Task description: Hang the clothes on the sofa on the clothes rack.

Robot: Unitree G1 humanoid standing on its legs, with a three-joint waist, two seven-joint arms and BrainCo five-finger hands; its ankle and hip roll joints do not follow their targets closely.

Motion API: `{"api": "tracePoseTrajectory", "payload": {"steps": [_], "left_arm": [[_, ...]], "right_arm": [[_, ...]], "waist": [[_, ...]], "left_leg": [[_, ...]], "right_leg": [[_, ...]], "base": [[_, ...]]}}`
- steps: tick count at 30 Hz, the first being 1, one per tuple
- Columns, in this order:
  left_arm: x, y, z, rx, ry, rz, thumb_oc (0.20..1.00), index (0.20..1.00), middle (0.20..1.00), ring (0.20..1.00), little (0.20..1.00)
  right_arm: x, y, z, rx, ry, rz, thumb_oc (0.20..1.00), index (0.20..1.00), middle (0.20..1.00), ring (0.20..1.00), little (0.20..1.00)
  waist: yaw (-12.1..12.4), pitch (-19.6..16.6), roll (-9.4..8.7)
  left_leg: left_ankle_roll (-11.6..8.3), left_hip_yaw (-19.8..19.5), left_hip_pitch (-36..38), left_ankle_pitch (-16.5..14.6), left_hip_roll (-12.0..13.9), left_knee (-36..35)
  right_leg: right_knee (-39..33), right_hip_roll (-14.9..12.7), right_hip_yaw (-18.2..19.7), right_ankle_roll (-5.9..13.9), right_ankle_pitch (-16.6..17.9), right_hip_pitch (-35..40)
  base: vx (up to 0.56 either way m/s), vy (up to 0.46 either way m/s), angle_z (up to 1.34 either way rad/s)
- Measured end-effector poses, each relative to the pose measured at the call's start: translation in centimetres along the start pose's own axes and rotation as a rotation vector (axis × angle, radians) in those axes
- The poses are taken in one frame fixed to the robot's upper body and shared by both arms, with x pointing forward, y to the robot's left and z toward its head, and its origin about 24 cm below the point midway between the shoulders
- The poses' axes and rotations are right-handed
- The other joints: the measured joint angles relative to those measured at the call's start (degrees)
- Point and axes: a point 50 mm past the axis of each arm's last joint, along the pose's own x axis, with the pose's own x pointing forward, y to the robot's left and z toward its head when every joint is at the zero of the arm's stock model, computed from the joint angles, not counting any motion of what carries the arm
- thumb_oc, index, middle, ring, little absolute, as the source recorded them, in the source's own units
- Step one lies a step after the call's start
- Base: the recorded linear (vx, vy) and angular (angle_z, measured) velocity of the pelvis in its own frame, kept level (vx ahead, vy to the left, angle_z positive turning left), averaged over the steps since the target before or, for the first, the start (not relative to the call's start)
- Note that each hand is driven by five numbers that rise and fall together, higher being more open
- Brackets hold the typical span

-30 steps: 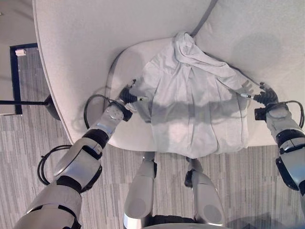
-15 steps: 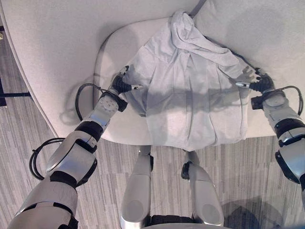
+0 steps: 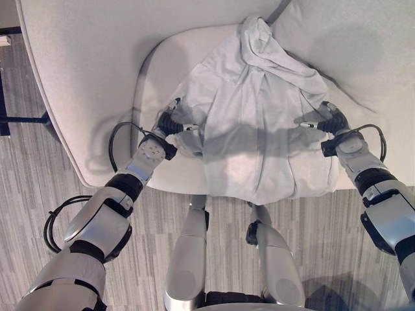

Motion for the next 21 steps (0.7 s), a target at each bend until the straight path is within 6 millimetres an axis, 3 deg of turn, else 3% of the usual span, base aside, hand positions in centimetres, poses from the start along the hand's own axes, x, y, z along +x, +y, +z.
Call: {"api": "tracePoseTrajectory", "payload": {"steps": [5,11,15,21], "left_arm": [[0.1,-0.6,0.3,0.025,-0.015,-0.011,1.0,1.0,1.0,1.0,1.0],[0.7,0.4,2.1,0.027,-0.073,0.047,1.0,1.0,1.0,1.0,1.0],[1.3,1.8,3.6,0.126,-0.129,0.105,1.0,1.0,1.0,1.0,1.0],[1.2,1.9,4.5,0.291,-0.193,0.128,1.0,1.0,1.0,1.0,1.0]], "right_arm": [[0.0,-0.6,-0.7,-0.034,0.041,-0.022,1.0,1.0,1.0,1.0,1.0],[0.4,-3.4,0.7,-0.06,0.034,-0.129,1.0,1.0,1.0,1.0,1.0],[0.4,-4.6,1.0,-0.129,0.033,-0.187,1.0,1.0,1.0,1.0,1.0],[0.5,-5.6,1.7,-0.238,0.02,-0.237,1.0,1.0,1.0,1.0,1.0]], "waist": [[0.7,0.0,0.01],[1.0,-0.1,0.0],[1.0,-0.1,-0.09],[1.3,-0.2,-0.17]], "left_leg": [[-0.23,-0.7,-0.6,0.1,0.0,0.0],[-0.82,-1.2,-4.6,0.4,0.0,0.0],[-0.85,-2.2,-6.7,0.9,0.0,0.0],[-0.28,-2.3,-8.0,1.4,-0.2,0.0]], "right_leg": [[0.0,0.1,-0.7,-0.01,0.0,-0.2],[0.0,0.2,-1.1,-0.02,0.4,-3.8],[0.0,0.4,-2.1,-0.04,0.5,-5.4],[0.0,0.4,-2.1,-0.1,0.5,-6.6]], "base": [[0.0,-0.005,0.06],[-0.01,0.001,0.03],[-0.01,0.005,0.1],[0.0,0.002,0.01]]}}
